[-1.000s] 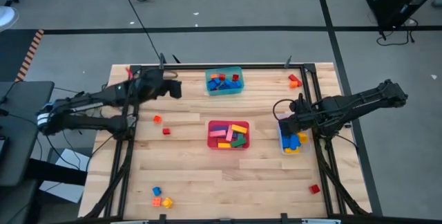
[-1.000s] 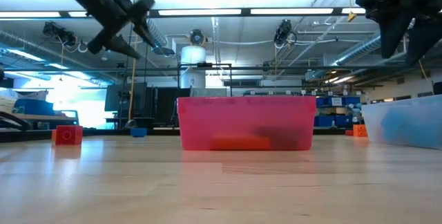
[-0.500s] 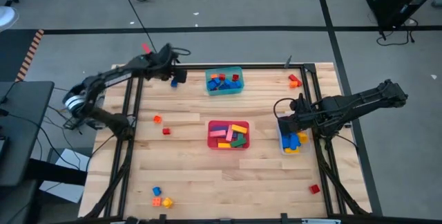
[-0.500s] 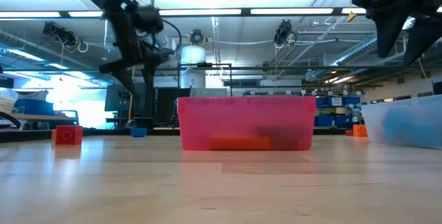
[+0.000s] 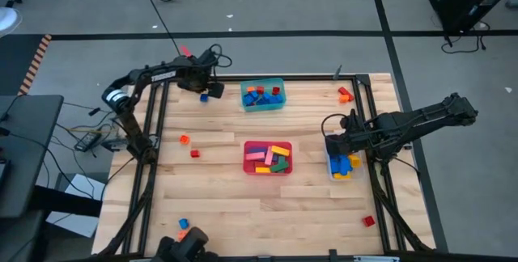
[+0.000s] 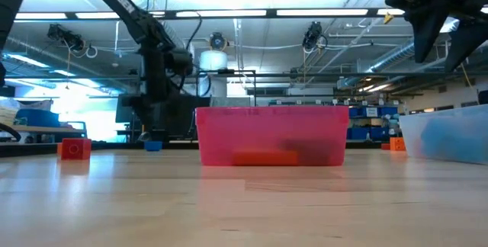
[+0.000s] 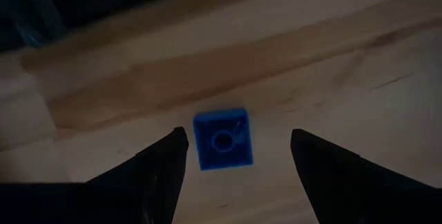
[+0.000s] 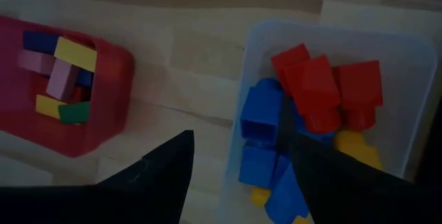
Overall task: Sort blocks by size
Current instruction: Put the blue 4 stud game piece into the blue bin
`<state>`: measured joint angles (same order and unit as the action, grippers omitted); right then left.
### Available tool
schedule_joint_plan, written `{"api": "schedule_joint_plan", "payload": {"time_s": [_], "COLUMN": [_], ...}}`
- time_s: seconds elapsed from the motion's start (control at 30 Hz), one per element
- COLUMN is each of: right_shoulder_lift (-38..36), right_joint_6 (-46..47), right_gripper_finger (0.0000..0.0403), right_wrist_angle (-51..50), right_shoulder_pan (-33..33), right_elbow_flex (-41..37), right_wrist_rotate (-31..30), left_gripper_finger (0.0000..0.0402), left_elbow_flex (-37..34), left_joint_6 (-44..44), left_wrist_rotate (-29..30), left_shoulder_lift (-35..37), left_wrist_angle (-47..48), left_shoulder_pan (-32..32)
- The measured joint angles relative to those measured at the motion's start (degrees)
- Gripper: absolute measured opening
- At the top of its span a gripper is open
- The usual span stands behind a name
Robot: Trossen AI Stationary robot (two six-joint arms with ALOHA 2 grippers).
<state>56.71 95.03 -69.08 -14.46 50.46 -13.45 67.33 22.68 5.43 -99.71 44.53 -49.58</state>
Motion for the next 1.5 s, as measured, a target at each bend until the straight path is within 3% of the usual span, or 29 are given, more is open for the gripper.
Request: {"api": "schedule_joint_plan", "payload": {"time_s": [0.6,1.1,1.5], "right_shoulder_lift": [0.0,0.01,0.0], "right_joint_6": [1.44,1.38,1.46], "right_gripper_finger": [0.0253,0.0253,0.0252], "right_wrist_angle": [0.04,0.02,0.44], "right_shoulder_pan": [0.0,0.0,0.0], "right_elbow_flex": [0.0,0.0,0.0], "right_wrist_rotate": [-0.96,-3.22,-3.23], "left_gripper_finger": [0.0263,0.0153,0.0145], "left_elbow_flex": [0.0,0.0,1.08], "left_joint_6": [-0.28,0.01,-0.19], "left_wrist_rotate": [-0.15,0.62,0.56], "left_shoulder_lift": [-6.84,-6.84,-3.77], "left_wrist_angle": [-0.75,-1.44,0.08], "left_shoulder_pan": [-0.74,-0.74,0.25]}}
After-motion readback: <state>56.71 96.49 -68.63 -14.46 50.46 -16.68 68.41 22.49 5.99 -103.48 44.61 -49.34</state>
